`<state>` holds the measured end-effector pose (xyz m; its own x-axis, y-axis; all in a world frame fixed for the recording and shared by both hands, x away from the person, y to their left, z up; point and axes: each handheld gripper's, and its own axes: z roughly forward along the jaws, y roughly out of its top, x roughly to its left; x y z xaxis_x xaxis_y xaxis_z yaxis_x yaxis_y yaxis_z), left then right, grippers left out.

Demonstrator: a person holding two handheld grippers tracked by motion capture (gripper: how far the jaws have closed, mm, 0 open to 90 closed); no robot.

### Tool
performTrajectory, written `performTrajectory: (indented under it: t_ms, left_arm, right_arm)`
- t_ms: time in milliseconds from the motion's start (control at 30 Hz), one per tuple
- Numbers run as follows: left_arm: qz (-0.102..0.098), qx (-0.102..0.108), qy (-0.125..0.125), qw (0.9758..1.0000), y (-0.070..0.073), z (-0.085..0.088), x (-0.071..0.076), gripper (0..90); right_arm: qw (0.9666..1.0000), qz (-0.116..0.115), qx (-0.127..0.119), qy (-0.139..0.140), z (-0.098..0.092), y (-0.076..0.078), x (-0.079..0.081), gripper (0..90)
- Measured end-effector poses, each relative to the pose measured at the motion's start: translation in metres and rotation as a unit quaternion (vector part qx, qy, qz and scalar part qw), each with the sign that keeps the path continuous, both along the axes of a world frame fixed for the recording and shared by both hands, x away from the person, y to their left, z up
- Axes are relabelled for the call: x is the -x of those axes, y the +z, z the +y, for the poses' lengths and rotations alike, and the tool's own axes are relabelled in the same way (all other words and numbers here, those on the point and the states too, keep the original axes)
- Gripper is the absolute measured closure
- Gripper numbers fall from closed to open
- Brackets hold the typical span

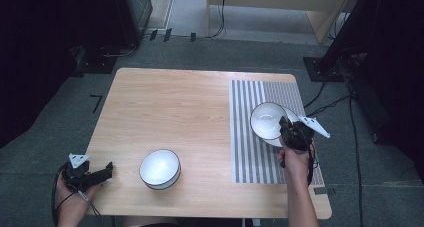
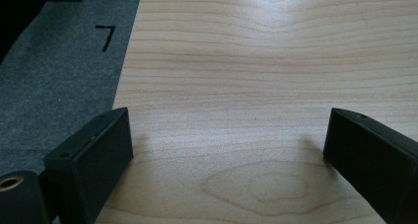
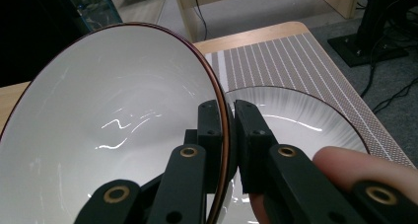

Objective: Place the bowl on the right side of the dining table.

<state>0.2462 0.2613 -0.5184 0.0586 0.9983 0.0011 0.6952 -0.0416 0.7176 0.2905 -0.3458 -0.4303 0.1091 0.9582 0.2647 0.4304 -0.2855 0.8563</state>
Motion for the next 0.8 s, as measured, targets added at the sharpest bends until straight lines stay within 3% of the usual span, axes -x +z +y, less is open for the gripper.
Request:
performTrajectory:
  t_ms: [300,800]
  left_arm:
    - [0.0,0.0,0.0,1.0,0.0,0.0,0.0,4.2]
    - [0.0,0.0,0.0,1.0,0.0,0.0,0.0,4.2]
  right_arm:
    - [0.9999,0.005,-0.002,-0.015,-0.011,-0.006,-0.006,83.7]
    - [0.9984,0.032,0.008,-0.046,-0.031,-0.027,-0.018,83.8]
